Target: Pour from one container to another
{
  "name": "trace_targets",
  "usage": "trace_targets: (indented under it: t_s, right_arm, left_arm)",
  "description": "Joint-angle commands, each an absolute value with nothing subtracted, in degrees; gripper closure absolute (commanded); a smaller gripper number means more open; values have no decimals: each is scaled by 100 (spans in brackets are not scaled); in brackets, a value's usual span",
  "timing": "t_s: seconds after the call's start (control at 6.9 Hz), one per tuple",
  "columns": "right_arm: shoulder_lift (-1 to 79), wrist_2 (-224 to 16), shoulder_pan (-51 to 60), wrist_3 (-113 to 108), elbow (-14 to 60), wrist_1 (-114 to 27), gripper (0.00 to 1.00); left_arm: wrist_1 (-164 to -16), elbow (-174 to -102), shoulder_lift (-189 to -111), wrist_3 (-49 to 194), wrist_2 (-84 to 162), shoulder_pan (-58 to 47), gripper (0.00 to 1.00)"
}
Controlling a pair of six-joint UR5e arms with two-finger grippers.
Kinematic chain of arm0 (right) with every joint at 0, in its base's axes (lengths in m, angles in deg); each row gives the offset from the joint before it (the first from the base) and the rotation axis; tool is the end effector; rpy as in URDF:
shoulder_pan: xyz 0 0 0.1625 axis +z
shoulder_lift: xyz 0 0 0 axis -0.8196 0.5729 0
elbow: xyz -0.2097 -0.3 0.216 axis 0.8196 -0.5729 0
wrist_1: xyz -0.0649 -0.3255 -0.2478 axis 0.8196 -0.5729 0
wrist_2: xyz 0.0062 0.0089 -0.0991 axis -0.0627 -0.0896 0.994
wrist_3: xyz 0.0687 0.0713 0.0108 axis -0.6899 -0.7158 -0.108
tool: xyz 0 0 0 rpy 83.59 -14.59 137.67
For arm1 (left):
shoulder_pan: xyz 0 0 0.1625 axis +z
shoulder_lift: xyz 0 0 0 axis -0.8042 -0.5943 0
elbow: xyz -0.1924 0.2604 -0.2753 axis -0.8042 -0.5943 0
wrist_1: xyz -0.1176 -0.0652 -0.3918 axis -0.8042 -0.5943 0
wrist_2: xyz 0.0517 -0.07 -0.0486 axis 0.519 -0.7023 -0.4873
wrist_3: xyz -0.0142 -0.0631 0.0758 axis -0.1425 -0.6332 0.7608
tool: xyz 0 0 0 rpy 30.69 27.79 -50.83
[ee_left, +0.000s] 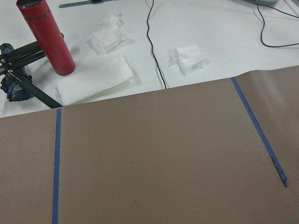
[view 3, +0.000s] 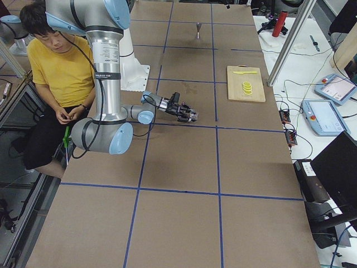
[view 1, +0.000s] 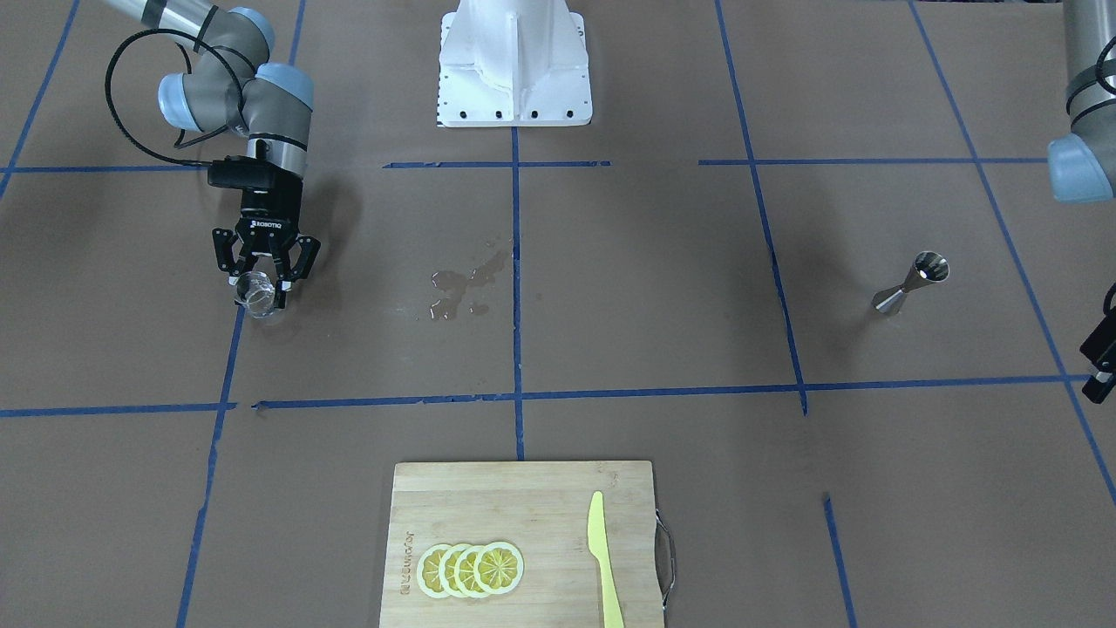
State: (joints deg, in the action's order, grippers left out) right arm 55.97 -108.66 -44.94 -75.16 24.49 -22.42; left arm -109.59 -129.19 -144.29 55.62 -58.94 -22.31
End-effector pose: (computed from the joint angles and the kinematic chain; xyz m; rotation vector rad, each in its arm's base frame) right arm -0.4723 -0.3092 0.5011 1.1040 -0.5626 0.5380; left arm 0.0704 -0.6235 0.5081 0.6327 0.7860 -0.0438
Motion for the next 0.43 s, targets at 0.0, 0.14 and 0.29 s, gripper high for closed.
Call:
trace_targets:
  t_s: [0.0, 0.14, 0.29]
  right_arm:
    - [5602, -10866, -4511, -7516, 2440, -2238, 89]
    - [5602, -10874, -4520, -7516, 2440, -2238, 85]
    - [5602, -10866, -4538, -7525, 2440, -2229, 81]
  left_arm:
    - [-10962, -12925, -14418, 5562, -5893, -2232, 0]
    - [-10962, -12925, -14418, 5570, -5884, -2232, 0]
    - [-10962, -12925, -14418, 5571, -5867, -2232, 0]
